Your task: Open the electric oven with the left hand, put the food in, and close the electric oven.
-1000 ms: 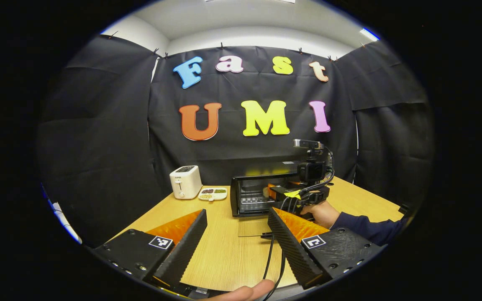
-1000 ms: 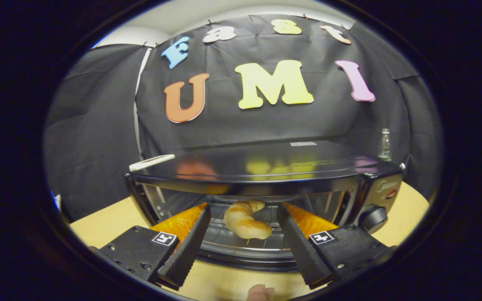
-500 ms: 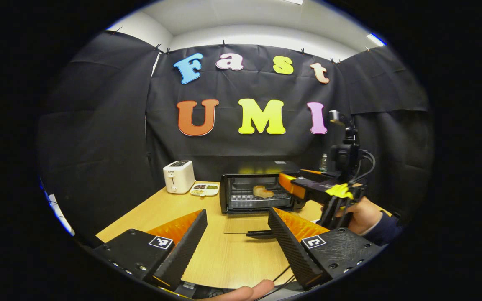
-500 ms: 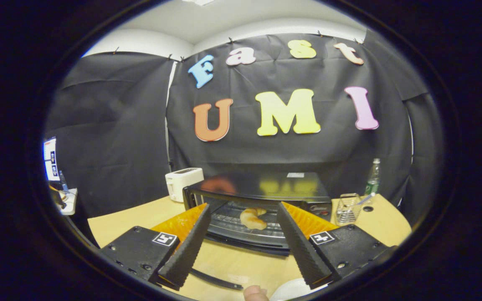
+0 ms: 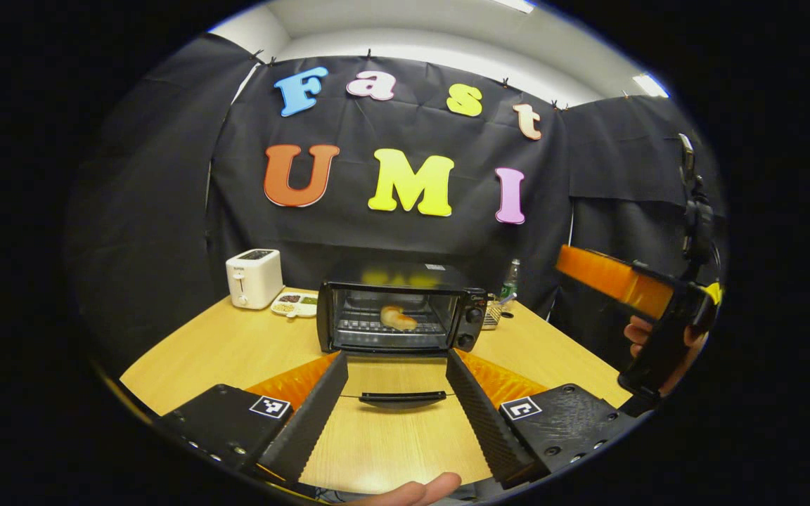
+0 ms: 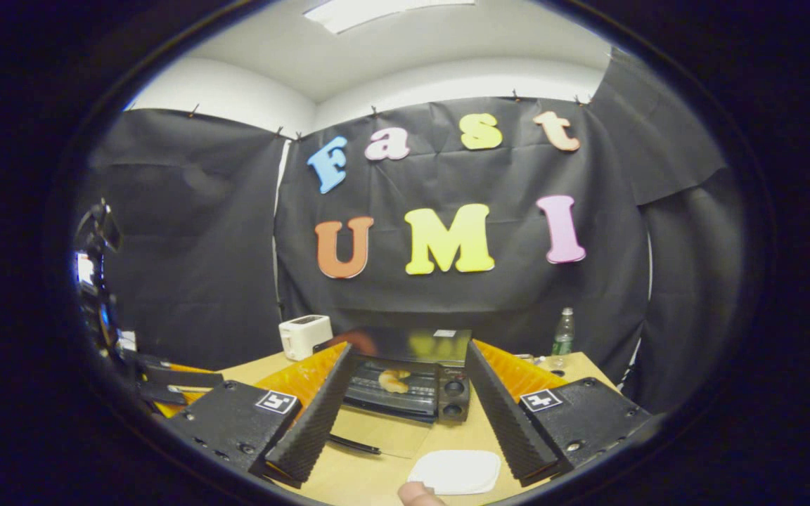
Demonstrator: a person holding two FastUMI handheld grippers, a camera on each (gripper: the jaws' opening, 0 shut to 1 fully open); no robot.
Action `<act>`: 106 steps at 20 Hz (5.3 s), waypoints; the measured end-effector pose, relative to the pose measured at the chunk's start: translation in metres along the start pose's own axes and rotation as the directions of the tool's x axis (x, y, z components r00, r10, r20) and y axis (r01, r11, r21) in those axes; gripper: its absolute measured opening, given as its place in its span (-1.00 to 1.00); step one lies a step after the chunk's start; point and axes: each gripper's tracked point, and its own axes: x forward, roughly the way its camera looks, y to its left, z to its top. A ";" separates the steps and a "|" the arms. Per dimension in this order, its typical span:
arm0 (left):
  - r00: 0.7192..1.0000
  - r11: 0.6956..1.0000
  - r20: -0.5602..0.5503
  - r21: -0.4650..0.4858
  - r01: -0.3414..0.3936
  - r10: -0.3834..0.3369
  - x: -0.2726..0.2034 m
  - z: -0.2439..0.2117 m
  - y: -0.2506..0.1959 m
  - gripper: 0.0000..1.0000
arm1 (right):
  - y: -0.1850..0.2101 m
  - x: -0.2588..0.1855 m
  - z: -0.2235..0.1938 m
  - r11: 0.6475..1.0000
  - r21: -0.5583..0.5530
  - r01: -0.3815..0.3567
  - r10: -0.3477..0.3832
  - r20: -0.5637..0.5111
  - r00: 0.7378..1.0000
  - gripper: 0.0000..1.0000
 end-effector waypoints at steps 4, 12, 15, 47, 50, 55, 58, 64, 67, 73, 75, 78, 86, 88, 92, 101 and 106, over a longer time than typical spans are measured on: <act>0.995 0.999 -0.104 0.042 -0.003 0.007 0.027 -0.039 -0.002 0.86 | -0.031 -0.047 0.040 0.997 0.035 0.065 -0.068 0.088 0.994 0.94; 0.926 0.998 -0.376 0.052 -0.018 0.037 0.071 -0.138 -0.007 0.87 | -0.085 -0.138 0.078 0.958 0.043 0.282 -0.285 0.182 0.941 0.94; 0.913 0.998 -0.405 0.053 -0.025 0.044 0.080 -0.148 -0.014 0.87 | -0.076 -0.153 0.076 0.964 0.056 0.259 -0.265 0.200 0.943 0.93; 0.890 0.982 -0.417 0.077 -0.170 0.186 0.135 -0.138 0.014 0.92 | -0.080 -0.186 0.069 0.964 0.032 0.265 -0.264 0.277 0.924 0.96; 0.893 0.980 -0.402 0.083 -0.183 0.201 0.140 -0.126 0.021 0.92 | -0.084 -0.184 0.063 0.963 0.045 0.267 -0.270 0.259 0.928 0.97; 0.926 0.982 -0.327 0.099 -0.163 0.187 0.145 -0.097 0.017 0.91 | -0.089 -0.180 0.062 0.960 0.054 0.274 -0.279 0.255 0.926 1.00; 0.932 0.977 -0.302 0.125 -0.171 0.202 0.155 -0.080 0.022 0.90 | -0.085 -0.178 0.059 0.961 0.055 0.271 -0.276 0.247 0.929 1.00; 0.961 0.979 -0.216 0.138 -0.147 0.175 0.173 -0.033 0.018 0.92 | -0.082 -0.173 0.054 0.964 0.054 0.261 -0.267 0.229 0.936 1.00; 0.982 0.991 -0.155 0.092 -0.097 0.111 0.159 -0.009 0.005 0.92 | -0.085 -0.170 0.054 0.960 0.067 0.271 -0.279 0.234 0.931 1.00; 0.998 0.994 -0.029 0.102 -0.049 0.053 0.091 0.026 -0.005 0.89 | -0.084 -0.163 0.052 0.953 0.073 0.295 -0.304 0.215 0.928 1.00; 0.998 0.992 0.008 0.106 -0.063 0.063 0.072 0.036 -0.002 0.89 | -0.080 -0.160 0.051 0.951 0.077 0.300 -0.310 0.211 0.927 0.99; 0.994 0.992 0.077 0.095 -0.085 0.078 0.039 0.054 0.000 0.89 | -0.070 -0.155 0.049 0.951 0.077 0.301 -0.310 0.203 0.929 0.99; 0.949 0.976 0.279 0.113 -0.186 0.149 -0.058 0.097 0.018 0.88 | -0.035 -0.134 0.039 0.962 0.051 0.267 -0.272 0.181 0.945 0.98; 0.947 0.981 0.293 0.102 -0.165 0.129 -0.075 0.096 0.009 0.88 | -0.029 -0.130 0.038 0.963 0.053 0.264 -0.269 0.174 0.947 0.97; 0.924 0.977 0.350 0.083 -0.196 0.156 -0.112 0.096 0.016 0.89 | -0.014 -0.124 0.041 0.963 0.078 0.257 -0.267 0.182 0.946 0.97; 0.921 0.975 0.343 0.051 -0.216 0.186 -0.149 0.085 0.033 0.87 | 0.043 -0.130 0.052 0.985 -0.002 0.173 -0.168 0.220 0.961 0.95; 0.916 0.966 0.328 0.035 -0.257 0.232 -0.164 0.088 0.038 0.87 | 0.064 -0.130 0.039 0.993 -0.079 0.082 -0.065 0.205 0.977 0.95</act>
